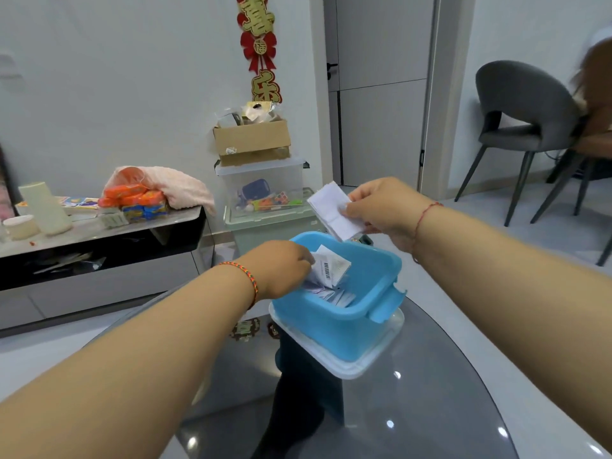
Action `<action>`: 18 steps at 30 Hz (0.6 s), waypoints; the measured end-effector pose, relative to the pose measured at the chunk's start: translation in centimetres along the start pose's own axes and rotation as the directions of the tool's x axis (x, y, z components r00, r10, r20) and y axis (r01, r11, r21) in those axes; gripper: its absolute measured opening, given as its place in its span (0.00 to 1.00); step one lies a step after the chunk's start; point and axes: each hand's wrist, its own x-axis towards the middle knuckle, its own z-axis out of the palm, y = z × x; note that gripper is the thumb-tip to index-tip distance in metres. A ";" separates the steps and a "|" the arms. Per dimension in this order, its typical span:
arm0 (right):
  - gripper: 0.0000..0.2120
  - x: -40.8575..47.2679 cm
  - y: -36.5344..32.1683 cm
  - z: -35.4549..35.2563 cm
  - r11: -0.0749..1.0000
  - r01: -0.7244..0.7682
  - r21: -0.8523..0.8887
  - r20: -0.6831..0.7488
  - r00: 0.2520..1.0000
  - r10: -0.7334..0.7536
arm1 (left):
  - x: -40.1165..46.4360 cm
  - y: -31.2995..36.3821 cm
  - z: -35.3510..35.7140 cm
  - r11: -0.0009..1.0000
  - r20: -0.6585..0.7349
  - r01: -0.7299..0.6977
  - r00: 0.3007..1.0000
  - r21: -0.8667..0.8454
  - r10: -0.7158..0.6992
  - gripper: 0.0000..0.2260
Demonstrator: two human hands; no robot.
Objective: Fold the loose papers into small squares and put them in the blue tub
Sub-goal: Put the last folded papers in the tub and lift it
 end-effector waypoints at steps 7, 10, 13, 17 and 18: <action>0.08 0.6 -0.2 4.2 0.816 -0.327 0.477 0.385 0.912 0.140 | -0.3 -1.1 0.3 1.000 0.039 -0.016 0.999 -0.007 0.016 0.18; 0.05 1.4 0.0 4.7 0.823 -0.302 0.481 0.300 0.939 0.169 | -0.3 -1.4 0.5 1.000 0.041 -0.017 0.999 -0.019 0.018 0.17; 0.08 2.6 0.0 4.3 0.838 -0.210 0.504 0.129 0.977 0.167 | -0.3 -1.8 0.9 0.999 0.024 -0.020 0.999 -0.043 0.021 0.16; 0.13 2.7 0.8 5.6 0.810 -0.381 0.445 0.278 0.919 0.280 | -0.6 -2.1 1.1 0.996 -0.043 -0.044 0.998 -0.075 0.041 0.14; 0.14 2.5 1.0 6.0 0.802 -0.424 0.419 0.319 0.896 0.307 | -0.7 -2.3 1.2 0.993 -0.101 -0.057 0.994 -0.102 0.046 0.13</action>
